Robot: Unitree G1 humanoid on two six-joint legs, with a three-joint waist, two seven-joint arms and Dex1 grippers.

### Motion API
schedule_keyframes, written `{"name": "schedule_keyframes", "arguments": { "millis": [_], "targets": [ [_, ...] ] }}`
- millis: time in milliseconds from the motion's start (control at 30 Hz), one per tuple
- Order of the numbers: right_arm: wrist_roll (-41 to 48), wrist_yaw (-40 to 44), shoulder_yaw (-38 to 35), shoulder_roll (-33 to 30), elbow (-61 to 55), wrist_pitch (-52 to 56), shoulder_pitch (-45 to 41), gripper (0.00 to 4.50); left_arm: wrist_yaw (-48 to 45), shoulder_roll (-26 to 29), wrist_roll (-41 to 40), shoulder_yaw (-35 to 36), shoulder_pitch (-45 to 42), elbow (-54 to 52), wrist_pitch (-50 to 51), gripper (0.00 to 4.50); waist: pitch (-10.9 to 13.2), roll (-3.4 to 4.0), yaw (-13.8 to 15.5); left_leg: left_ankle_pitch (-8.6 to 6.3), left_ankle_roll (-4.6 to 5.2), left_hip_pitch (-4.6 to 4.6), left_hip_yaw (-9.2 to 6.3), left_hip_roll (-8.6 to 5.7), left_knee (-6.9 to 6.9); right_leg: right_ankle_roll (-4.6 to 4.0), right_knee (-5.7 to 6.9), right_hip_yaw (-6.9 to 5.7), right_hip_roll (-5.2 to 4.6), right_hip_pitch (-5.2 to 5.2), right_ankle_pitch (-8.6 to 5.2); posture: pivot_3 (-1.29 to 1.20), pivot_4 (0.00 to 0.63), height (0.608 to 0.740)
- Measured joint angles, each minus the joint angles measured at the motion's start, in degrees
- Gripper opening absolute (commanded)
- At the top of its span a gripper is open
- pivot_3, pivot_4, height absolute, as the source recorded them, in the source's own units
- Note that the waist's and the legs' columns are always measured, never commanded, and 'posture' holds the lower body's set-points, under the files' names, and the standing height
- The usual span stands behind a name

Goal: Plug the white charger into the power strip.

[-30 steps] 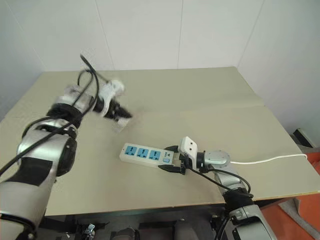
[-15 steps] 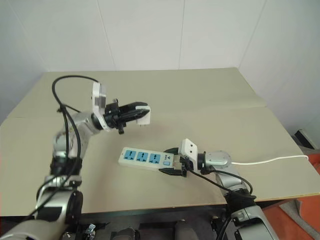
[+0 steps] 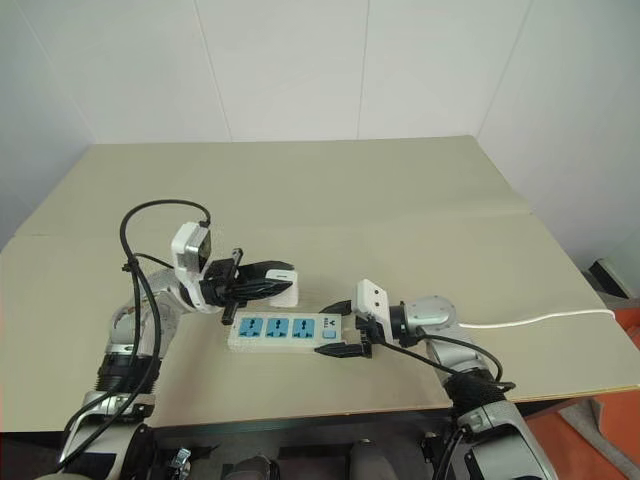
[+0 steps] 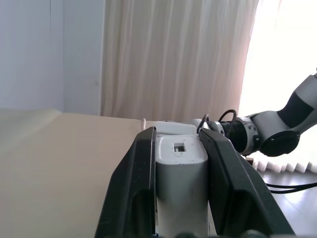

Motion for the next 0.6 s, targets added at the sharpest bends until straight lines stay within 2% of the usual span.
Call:
{"name": "schedule_keyframes", "arguments": {
  "millis": [467,600],
  "targets": [
    [0.0,0.4,0.0,0.4,1.0,-0.2,-0.3,3.40,-1.9,-1.9,3.1,-4.4,3.6,5.6,-8.0,1.02,0.0,-0.03,0.0,0.00,0.00,0.05,0.00,0.01,-0.01,0.02,0.01,0.00,0.01,0.04,-0.01,0.00,0.150,0.740],
    [-0.1,0.4,0.0,0.5,1.0,-0.2,-0.3,3.40,-2.3,-1.9,4.2,-5.0,3.5,7.4,-10.1,1.02,0.0,-0.03,-0.1,0.00,0.00,0.05,0.00,0.01,-0.01,0.29,0.00,0.01,0.01,0.04,-0.18,0.00,0.150,0.740]
  ]
}}
